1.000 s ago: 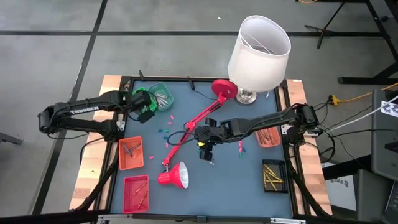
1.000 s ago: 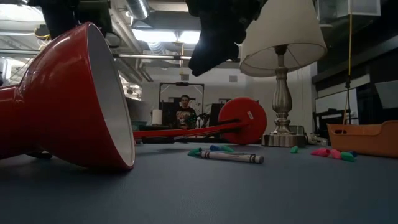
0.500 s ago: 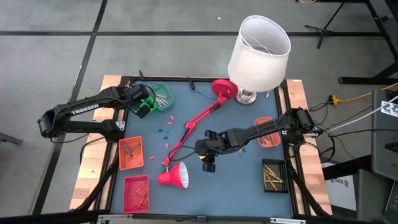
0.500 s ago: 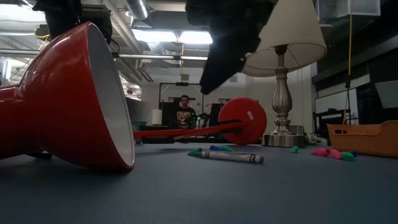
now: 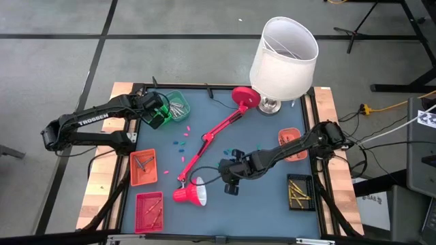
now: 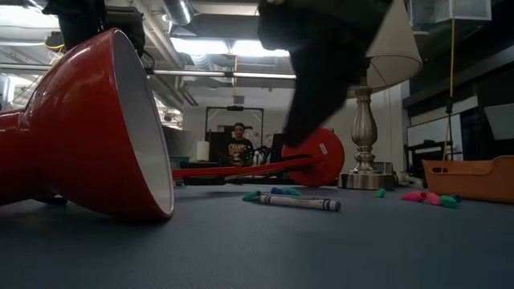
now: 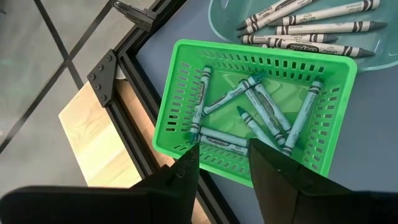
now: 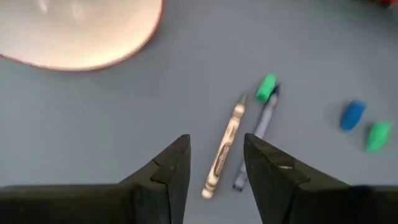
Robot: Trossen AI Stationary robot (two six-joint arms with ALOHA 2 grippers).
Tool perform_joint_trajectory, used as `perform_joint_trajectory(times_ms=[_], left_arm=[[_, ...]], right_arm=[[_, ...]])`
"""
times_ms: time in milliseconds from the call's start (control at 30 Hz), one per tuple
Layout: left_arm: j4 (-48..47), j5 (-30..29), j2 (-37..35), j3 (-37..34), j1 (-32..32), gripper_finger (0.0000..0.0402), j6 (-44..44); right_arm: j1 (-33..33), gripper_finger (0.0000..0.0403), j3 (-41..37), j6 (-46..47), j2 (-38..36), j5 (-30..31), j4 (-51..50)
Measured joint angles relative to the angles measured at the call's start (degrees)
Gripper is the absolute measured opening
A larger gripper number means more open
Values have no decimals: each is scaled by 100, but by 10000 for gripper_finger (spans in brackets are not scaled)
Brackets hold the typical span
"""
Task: Sort crayons
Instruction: Put the gray crayon into the blue bin
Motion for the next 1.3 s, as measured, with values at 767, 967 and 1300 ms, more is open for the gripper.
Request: perform_joint_trajectory(times_ms=[767, 967, 1300], left_arm=[[0, 0, 0, 0, -4, 122, 0], [0, 0, 0, 0, -4, 122, 0], [0, 0, 0, 0, -4, 122, 0]], right_arm=[[426, 117, -1033, 322, -2, 346, 835], [428, 115, -1215, 326, -4, 344, 1031], [428, 115, -1477, 333, -11, 276, 1347]])
